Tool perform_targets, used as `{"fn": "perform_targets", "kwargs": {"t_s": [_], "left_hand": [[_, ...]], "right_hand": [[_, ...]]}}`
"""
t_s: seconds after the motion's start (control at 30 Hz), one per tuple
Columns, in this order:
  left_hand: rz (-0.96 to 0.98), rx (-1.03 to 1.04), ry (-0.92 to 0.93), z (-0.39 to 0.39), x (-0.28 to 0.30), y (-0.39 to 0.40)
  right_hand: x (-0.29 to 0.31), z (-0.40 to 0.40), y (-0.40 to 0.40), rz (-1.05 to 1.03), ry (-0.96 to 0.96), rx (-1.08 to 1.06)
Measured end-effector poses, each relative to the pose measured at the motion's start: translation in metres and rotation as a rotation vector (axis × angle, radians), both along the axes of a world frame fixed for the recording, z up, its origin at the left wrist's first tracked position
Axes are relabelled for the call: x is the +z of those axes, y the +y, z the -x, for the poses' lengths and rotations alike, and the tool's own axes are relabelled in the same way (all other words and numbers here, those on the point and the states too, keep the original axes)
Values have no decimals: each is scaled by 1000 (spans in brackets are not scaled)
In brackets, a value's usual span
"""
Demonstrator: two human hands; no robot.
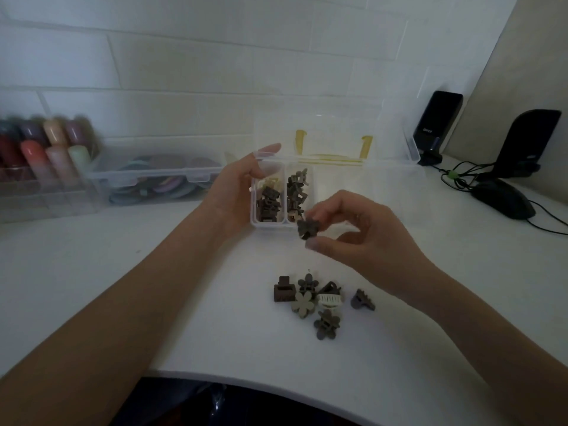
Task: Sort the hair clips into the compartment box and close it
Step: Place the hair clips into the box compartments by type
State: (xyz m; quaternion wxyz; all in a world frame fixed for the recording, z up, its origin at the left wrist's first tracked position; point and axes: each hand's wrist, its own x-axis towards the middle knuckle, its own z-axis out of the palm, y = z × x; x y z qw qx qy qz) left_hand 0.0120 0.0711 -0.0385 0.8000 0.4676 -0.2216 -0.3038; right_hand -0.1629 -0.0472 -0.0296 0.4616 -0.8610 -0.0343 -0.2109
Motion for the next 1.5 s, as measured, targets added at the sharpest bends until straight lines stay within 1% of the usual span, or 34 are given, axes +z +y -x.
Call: {"fn": "perform_targets", "kwargs": {"t_s": [0.07, 0.13, 0.2, 0.27, 0.33, 0.4, 0.5, 0.63, 0.73, 0.87, 1.0, 1.1, 1.17, 1.3, 1.4, 1.5], "left_hand": [[0, 4, 3, -1, 1, 0], [-1, 5, 11, -1, 1, 1], [-7, 3, 17, -1, 0, 2], [0, -3, 34, 1, 0, 2], [25, -27, 61, 2, 1, 1], [30, -37, 63, 2, 1, 1], [10, -23, 33, 1, 0, 2], [2, -5, 20, 1, 0, 1], [-15, 4, 4, 1, 0, 0], [-44, 29, -23, -1, -1, 1], [-52, 37, -31, -2, -1, 2], [-48, 28, -29, -1, 0, 1], [-43, 20, -24, -1, 0, 1], [-29, 7, -35, -1, 0, 1], [-26, 2, -42, -1, -1, 2], [-23, 6, -24, -2, -1, 1]], "right_hand": [[-2, -2, -5, 167, -116, -153], [-6, -5, -12, 311, -190, -271], [-10, -9, -17, 360, -218, -325], [-11, -15, -19, 394, -264, -346], [-6, -24, -20, 473, -322, -350], [-2, -33, -18, 603, -305, -321], [-2, -38, -11, 822, -212, -325], [-6, -25, -4, 847, -265, -335], [-11, -21, -5, 970, -228, -362], [-14, -23, -4, 931, -152, -390], [-18, -22, -3, 930, -165, -377], [-18, -19, -6, 936, -191, -415], [-18, -20, -6, 952, -175, -430], [-21, -22, -3, 993, -129, -391], [-18, -18, -4, 968, -192, -381], [-6, -13, -1, 826, -275, -338]]}}
